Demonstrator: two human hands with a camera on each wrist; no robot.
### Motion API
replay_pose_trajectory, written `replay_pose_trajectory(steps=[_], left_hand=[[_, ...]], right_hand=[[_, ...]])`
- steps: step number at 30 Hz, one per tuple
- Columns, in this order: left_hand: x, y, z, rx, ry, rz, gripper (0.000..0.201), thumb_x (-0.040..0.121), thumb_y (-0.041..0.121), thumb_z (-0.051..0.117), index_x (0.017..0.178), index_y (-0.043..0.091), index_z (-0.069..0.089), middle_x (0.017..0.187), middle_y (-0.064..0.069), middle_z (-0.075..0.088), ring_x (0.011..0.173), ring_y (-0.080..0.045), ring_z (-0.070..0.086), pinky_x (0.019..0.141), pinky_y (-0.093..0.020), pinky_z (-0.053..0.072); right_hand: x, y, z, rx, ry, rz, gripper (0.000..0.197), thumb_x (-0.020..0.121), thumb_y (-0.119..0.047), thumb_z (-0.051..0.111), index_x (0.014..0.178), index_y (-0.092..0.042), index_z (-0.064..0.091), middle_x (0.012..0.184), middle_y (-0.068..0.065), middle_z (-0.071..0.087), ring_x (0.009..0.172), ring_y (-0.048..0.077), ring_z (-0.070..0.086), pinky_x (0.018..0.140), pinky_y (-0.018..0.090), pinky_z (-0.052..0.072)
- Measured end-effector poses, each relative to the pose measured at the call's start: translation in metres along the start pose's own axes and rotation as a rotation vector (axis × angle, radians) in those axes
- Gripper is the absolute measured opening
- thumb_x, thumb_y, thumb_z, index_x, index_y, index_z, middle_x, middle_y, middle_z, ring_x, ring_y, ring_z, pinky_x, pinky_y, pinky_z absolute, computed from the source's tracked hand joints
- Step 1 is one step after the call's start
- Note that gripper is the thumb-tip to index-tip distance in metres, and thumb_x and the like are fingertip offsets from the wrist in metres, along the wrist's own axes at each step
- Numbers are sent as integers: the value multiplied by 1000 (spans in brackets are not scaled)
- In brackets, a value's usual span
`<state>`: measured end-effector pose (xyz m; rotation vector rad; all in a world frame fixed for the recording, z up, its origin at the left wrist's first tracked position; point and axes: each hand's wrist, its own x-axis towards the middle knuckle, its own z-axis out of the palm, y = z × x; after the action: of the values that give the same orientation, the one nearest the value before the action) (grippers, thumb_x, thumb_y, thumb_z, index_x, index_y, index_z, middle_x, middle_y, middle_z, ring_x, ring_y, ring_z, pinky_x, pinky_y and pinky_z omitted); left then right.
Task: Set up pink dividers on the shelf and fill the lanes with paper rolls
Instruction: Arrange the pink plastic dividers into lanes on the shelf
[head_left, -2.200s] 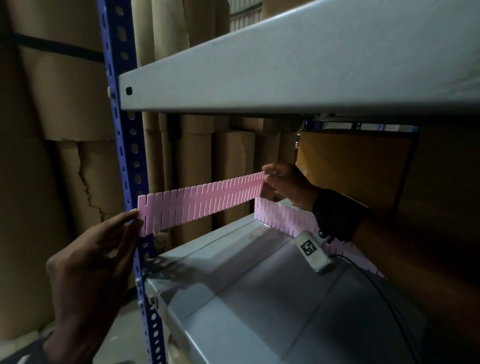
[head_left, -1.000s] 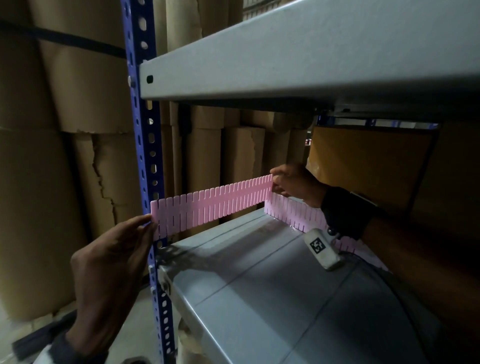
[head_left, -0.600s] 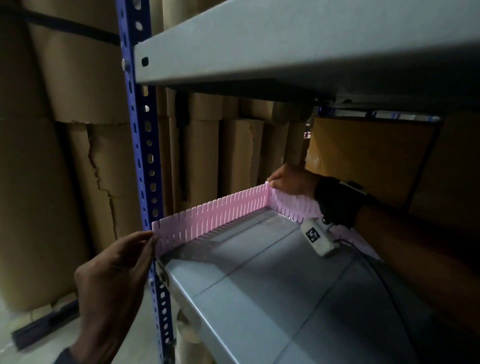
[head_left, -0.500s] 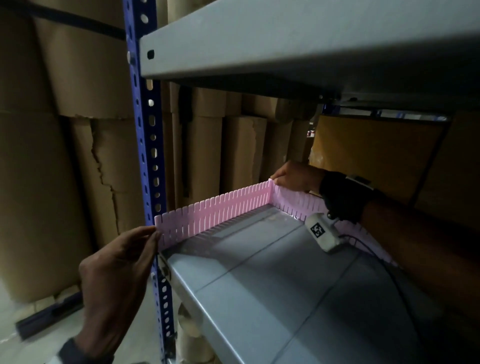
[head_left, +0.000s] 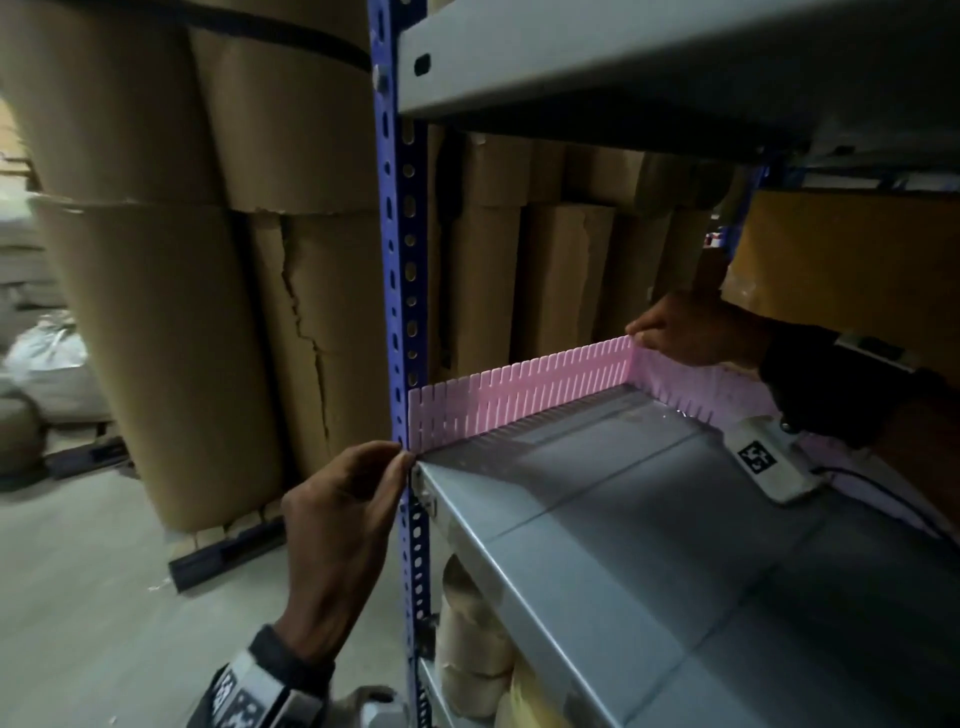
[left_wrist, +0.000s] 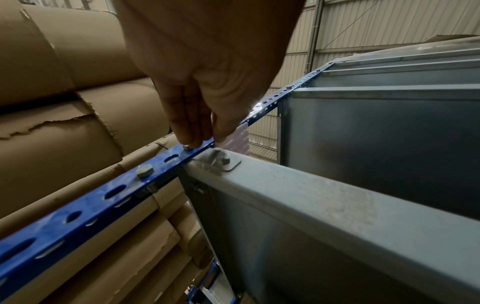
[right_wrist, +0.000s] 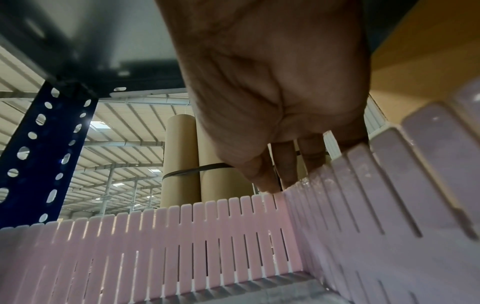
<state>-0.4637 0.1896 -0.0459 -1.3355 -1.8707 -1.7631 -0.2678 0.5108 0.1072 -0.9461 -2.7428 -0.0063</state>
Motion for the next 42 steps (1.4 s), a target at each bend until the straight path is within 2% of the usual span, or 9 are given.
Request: replay_pose_trajectory(steps=[3,8,12,16,21,29,36,40,42], left_hand=[[0,0,0,4,14,9,22,87,19,76,108,23,71,94,9,73,80,6,71,76,-9,57],[1,2,0,-26,-2,-6,24,84,32,69,107,24,71,91,17,69,87,13,69,75,-4,54],[0,2,0,-9,-6,-19,24,85,23,73,109,21,71,94,10,71,88,14,68,76,-4,54],[0,6,-1,-33,-16,-18,25,84,28,70,109,21,72,93,16,70,88,13,69,75,-3,53],[0,3,1,-1,-15,-16,24,86,10,78,109,14,74,95,8,72,88,14,68,75,-2,53],[1,-1,4,76,-12,10,21,85,4,79,106,4,76,95,-5,76,83,0,67,78,-3,52],[5,3,2,26,-29,-30,19,87,9,78,105,14,74,92,0,74,83,-1,69,74,-8,55],[5,3,-1,-39,-58,-88,20,90,10,77,108,16,73,92,5,72,83,-6,72,72,-28,63],[3,0,-7,-71,-98,-103,19,91,10,75,110,12,73,95,2,73,84,-5,72,73,-30,64]], right_hand=[[1,2,1,19,-9,1,28,98,-18,54,121,-9,68,124,10,68,111,26,63,99,40,48],[1,7,2,59,6,-14,28,98,-18,56,121,-8,68,123,11,68,111,25,62,91,30,44],[0,8,0,66,-14,-24,28,99,-18,54,122,-8,66,123,10,67,111,25,61,94,34,46],[-1,8,-2,80,-41,2,28,99,-19,53,123,-10,64,123,10,66,111,25,61,99,45,48],[-3,6,-2,78,-53,9,29,99,-20,53,125,-10,62,124,10,64,111,25,60,98,44,49],[-9,2,-1,59,-49,7,31,100,-21,52,127,-10,60,127,10,64,115,26,60,101,43,47],[-13,-4,-2,56,-44,47,34,99,-21,54,130,-8,58,132,11,61,120,26,58,103,39,46],[-23,-17,-12,46,33,75,30,97,-15,55,124,-3,62,123,15,64,115,31,59,95,36,45],[-38,-28,-20,62,18,132,28,96,-18,55,120,-8,65,117,12,66,112,30,61,93,36,46]])
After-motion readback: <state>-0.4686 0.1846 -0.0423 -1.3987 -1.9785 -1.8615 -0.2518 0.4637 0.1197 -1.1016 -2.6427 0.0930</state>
